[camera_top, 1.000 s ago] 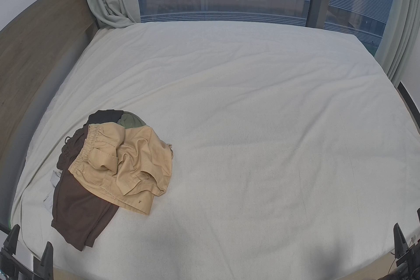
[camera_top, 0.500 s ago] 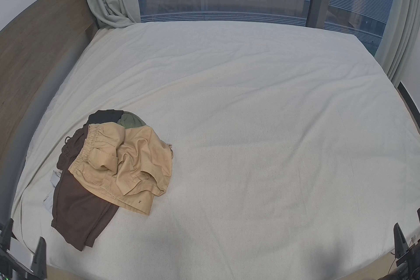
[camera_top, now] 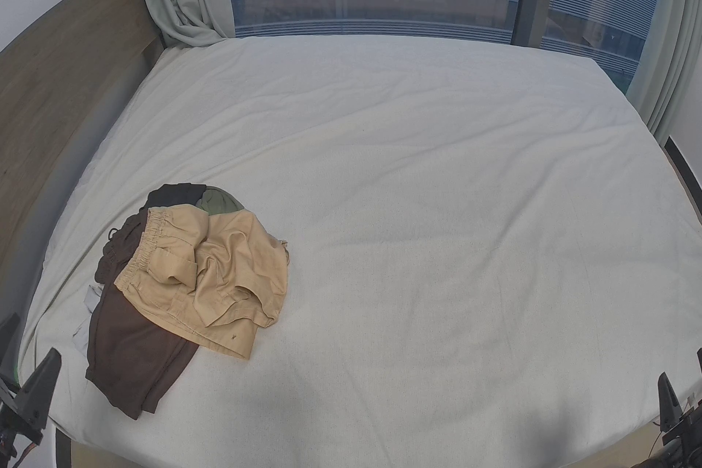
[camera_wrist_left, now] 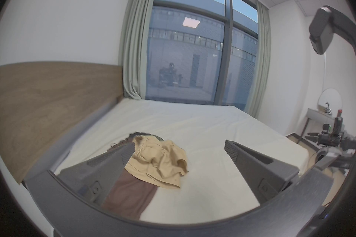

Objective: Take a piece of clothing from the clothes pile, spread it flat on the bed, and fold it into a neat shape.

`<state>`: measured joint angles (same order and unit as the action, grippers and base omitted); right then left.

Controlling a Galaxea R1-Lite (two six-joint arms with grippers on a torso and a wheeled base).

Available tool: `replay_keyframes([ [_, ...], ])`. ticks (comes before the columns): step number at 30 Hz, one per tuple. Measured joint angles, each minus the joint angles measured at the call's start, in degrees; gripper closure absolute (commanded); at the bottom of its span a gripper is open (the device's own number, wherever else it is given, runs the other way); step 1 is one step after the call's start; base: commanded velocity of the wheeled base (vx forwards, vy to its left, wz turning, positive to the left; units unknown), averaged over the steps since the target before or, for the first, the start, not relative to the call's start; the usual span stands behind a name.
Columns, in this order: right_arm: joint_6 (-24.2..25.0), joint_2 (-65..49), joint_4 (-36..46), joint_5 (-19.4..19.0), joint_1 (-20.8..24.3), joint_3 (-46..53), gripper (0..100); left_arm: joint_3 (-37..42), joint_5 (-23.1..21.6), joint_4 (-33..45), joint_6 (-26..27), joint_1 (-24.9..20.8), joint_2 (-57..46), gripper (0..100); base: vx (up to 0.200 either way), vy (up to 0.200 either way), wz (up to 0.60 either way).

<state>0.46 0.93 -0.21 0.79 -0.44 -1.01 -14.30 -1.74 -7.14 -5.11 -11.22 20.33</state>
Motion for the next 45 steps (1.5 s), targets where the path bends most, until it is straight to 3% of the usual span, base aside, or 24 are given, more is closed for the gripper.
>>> replay_keyframes([
  [7, 0.0, 0.0, 0.0, 0.0, 0.0, 0.0, 0, -1.5, -1.2, -4.2, -4.6, -3.0, 12.3, 0, 0.0, 0.0, 0.0],
  [14, 0.1, 0.0, 0.0, 0.0, 0.0, 0.0, 0, -2.1, -3.8, -11.4, -9.2, -2.3, 23.1, 0, 0.0, 0.0, 0.0],
  [17, 0.1, 0.0, 0.0, 0.0, 0.0, 0.0, 0, -2.3, -7.8, -13.5, -9.8, 0.5, 26.7, 0, 0.0, 0.0, 0.0],
  [27, 0.0, 0.0, 0.0, -0.1, 0.0, 0.0, 0, -3.0, -25.2, -21.5, -9.5, 16.2, 38.9, 0, 0.0, 0.0, 0.0],
  [45, 0.0, 0.0, 0.0, -0.1, 0.0, 0.0, 0, -13.4, -36.5, -23.7, -5.7, 27.8, 59.3, 0, 0.0, 0.0, 0.0],
])
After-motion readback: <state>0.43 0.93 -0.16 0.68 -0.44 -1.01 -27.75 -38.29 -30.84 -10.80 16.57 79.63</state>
